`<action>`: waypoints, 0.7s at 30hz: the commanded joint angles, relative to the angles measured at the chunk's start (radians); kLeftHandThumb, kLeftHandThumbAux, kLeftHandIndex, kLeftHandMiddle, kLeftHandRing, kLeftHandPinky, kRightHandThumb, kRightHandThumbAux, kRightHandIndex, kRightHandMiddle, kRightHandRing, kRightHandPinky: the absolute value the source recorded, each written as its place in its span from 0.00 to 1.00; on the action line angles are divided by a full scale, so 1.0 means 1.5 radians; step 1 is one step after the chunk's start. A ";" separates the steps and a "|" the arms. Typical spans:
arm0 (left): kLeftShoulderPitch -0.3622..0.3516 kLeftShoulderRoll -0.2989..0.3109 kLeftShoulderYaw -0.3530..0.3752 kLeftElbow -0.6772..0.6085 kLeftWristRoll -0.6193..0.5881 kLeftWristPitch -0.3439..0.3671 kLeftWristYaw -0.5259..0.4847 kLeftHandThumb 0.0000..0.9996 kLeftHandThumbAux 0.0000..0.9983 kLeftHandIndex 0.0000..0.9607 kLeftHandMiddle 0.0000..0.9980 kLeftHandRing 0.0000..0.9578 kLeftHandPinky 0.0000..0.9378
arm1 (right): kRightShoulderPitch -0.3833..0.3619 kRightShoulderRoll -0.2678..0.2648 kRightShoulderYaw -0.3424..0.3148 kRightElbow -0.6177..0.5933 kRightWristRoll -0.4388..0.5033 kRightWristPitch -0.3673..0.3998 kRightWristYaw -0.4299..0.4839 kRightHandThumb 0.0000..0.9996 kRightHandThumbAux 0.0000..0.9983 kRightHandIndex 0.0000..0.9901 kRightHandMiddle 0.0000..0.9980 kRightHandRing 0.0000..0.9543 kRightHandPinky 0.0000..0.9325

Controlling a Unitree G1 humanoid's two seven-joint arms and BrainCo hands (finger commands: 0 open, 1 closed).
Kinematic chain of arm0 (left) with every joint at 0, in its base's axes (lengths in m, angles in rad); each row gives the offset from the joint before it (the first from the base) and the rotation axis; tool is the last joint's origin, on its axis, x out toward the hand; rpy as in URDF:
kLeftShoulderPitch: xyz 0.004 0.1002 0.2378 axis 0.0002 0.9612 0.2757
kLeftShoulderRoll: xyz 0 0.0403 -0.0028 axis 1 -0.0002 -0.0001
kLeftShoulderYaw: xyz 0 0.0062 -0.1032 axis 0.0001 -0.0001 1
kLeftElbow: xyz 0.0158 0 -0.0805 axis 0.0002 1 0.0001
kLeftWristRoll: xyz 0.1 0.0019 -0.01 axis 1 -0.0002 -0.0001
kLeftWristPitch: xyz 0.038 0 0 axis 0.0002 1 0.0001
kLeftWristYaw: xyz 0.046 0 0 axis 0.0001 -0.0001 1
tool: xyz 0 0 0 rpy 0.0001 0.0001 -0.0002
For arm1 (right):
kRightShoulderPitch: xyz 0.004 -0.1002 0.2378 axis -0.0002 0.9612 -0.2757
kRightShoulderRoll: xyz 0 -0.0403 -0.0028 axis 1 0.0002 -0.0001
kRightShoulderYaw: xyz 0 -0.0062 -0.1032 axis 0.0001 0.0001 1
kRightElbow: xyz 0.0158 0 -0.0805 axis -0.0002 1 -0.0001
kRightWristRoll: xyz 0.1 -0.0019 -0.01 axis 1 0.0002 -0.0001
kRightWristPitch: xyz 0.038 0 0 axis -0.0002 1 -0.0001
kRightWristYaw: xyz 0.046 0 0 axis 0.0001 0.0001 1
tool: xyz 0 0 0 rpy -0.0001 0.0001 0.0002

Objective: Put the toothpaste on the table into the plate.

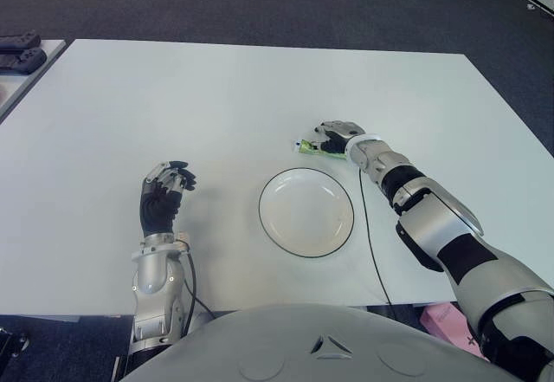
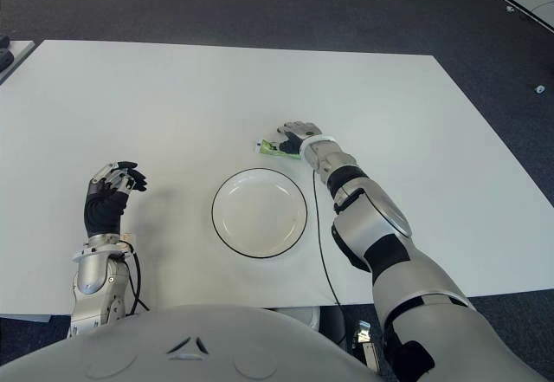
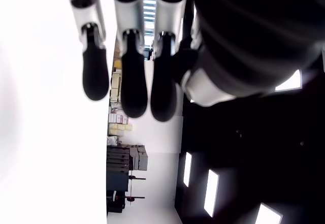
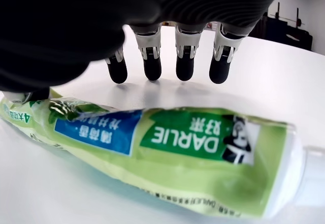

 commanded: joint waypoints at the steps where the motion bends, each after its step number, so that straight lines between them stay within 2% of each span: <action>1: 0.002 -0.002 0.000 -0.004 0.000 0.004 0.002 0.71 0.72 0.45 0.57 0.59 0.57 | 0.064 -0.002 0.033 0.034 -0.032 0.007 0.030 0.43 0.18 0.00 0.00 0.00 0.00; 21: 0.016 -0.004 0.004 -0.024 0.003 0.013 0.008 0.71 0.72 0.45 0.58 0.60 0.56 | 0.095 -0.005 0.022 0.042 -0.014 0.046 0.031 0.36 0.26 0.00 0.00 0.00 0.00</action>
